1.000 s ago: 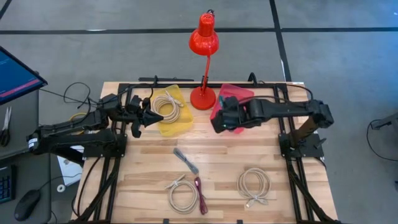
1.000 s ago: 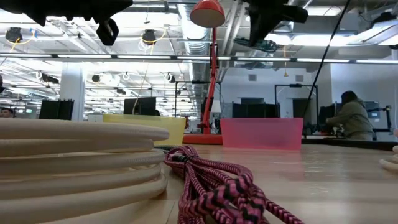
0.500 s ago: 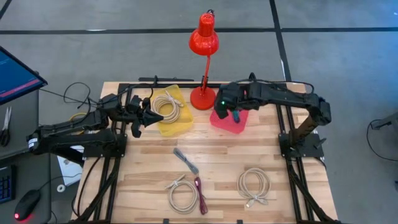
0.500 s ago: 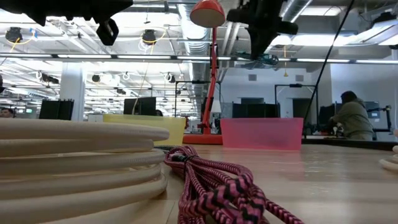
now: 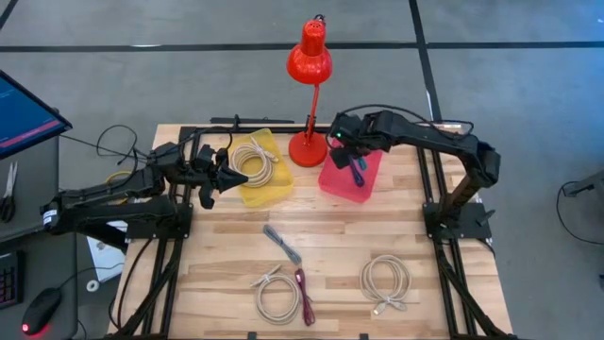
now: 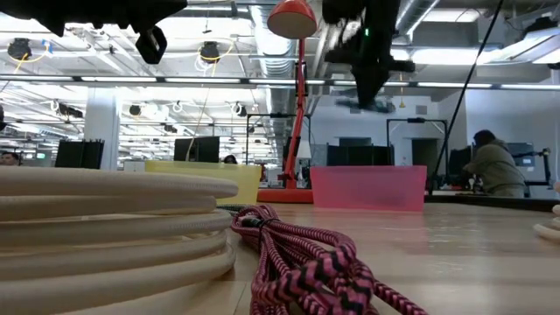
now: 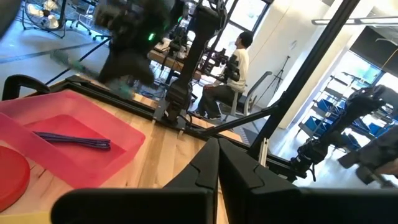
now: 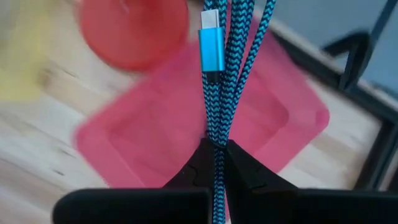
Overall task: Pick & Place USB Port
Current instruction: Put the black and blue charger cable into the pink bin, then put the black and white charger cable into the pink bin
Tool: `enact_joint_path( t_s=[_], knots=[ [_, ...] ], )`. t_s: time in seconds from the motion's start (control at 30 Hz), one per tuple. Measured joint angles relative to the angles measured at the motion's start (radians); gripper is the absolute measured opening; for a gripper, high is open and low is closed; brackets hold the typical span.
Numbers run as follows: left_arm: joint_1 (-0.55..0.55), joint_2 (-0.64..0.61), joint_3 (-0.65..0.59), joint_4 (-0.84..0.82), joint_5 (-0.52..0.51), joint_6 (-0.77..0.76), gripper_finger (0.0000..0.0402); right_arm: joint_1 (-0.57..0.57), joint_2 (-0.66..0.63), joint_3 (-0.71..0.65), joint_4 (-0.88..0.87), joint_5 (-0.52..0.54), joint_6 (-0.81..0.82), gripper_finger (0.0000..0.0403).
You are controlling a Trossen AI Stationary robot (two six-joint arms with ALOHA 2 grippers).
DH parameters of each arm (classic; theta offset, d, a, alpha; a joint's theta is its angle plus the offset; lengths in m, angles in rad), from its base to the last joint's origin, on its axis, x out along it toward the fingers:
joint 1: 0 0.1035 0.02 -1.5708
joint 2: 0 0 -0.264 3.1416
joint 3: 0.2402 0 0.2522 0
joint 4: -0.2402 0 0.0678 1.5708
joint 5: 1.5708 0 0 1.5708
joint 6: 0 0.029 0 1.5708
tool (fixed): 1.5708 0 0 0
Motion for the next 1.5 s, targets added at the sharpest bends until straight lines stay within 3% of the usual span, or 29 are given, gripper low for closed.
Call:
enact_joint_path(
  t_s=[0.3, 0.57, 1.0, 1.5],
  knots=[
    [0.0, 0.0, 0.0, 0.0, 0.0, 0.0, 0.0008, -0.057, 0.001, -0.241, 0.185, -0.116, -0.027, 0.0001],
    [0.0, 0.0, 0.001, 0.0, 0.0, 0.0, 0.0007, -0.112, 0.0, -0.353, 0.386, -0.197, -0.052, 0.0001],
    [0.0, 0.0, 0.001, 0.0, 0.0, 0.0, 0.0007, -0.166, 0.0, -0.426, 0.44, -0.265, -0.051, 0.0006],
    [0.0, -0.001, -0.006, 0.001, 0.0, 0.0, 0.001, -0.166, 0.0, -0.42, 0.453, -0.276, -0.041, 0.009]
  ],
)
